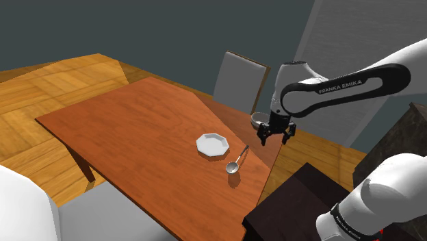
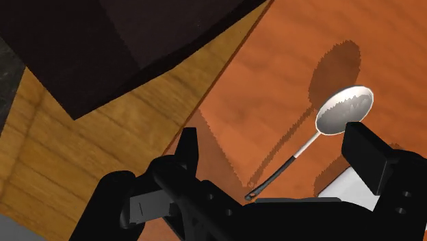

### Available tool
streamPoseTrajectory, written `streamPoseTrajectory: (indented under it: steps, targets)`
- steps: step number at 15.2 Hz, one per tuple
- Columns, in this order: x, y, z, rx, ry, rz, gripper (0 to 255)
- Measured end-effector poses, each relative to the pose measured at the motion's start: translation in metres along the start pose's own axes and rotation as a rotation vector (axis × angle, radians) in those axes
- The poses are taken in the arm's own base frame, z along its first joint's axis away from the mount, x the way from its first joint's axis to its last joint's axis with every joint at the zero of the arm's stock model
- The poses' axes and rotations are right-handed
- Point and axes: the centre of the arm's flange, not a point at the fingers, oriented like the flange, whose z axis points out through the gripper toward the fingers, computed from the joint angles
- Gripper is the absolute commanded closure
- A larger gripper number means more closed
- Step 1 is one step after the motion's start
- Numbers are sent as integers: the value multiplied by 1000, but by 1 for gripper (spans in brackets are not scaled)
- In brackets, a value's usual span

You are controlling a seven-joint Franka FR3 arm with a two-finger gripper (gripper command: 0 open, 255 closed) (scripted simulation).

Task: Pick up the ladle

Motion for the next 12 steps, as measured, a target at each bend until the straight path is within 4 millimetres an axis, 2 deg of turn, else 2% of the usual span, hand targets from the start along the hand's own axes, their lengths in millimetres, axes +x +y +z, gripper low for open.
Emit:
streamPoseTrajectory:
  steps: [7, 12]
  targets:
    - [40, -32, 73, 71, 29, 240, 0]
    - [75, -43, 121, 122, 50, 412, 0]
